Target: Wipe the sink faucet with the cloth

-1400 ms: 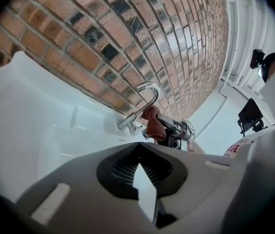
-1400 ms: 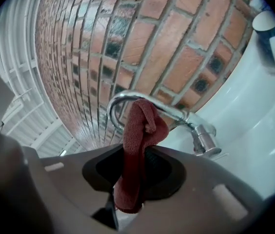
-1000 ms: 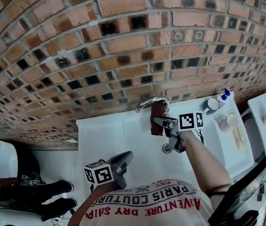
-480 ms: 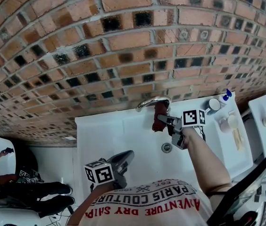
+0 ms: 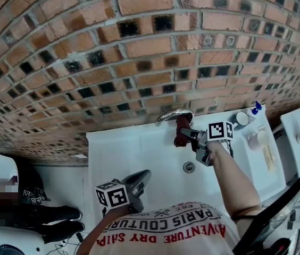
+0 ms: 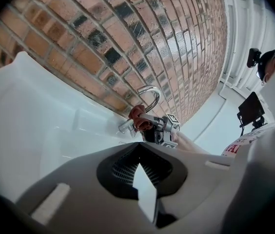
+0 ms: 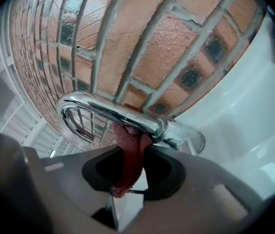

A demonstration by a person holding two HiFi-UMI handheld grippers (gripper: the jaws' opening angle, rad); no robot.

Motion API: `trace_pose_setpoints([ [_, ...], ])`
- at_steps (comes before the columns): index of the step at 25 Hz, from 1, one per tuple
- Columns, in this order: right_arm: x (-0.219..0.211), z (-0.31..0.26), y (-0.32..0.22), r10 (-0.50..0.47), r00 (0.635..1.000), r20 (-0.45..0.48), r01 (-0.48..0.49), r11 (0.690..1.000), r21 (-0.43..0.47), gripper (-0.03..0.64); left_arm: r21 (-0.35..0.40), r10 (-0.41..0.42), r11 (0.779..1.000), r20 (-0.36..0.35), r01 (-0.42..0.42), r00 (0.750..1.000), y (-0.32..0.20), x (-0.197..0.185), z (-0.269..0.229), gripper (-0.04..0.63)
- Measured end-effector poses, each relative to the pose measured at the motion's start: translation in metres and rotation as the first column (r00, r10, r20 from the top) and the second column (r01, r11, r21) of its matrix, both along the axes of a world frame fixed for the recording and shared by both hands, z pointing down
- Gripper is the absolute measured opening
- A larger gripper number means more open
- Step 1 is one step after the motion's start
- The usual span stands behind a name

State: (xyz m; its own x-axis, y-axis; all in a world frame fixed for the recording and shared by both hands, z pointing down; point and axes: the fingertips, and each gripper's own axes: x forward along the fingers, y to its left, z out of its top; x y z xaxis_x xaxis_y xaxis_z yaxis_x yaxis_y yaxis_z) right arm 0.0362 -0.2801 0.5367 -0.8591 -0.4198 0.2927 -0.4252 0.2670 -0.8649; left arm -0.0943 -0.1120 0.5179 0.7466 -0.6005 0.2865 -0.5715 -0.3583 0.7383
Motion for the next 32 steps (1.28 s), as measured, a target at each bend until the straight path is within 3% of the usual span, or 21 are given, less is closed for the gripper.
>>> trace_pose_setpoints([
  [15,-0.011,-0.086,0.007,-0.015,0.999,-0.052,0.027,0.974,0.225,0.092,0.027,-0.011,1.000,-0.011,0.012,1.000,0.005,-0.007,-0.013,0.000],
  [24,-0.051,-0.106,0.012,-0.045,0.997,-0.067,0.062,0.957,0.283,0.091,0.037,-0.033,0.999,-0.023,0.033,0.999,0.002,-0.015,-0.012,0.000],
  [32,-0.068,-0.092,0.013,-0.075,0.993,-0.088,0.097,0.957,0.272,0.089,0.025,-0.040,0.999,-0.042,0.041,0.998,-0.002,-0.019,-0.008,0.000],
])
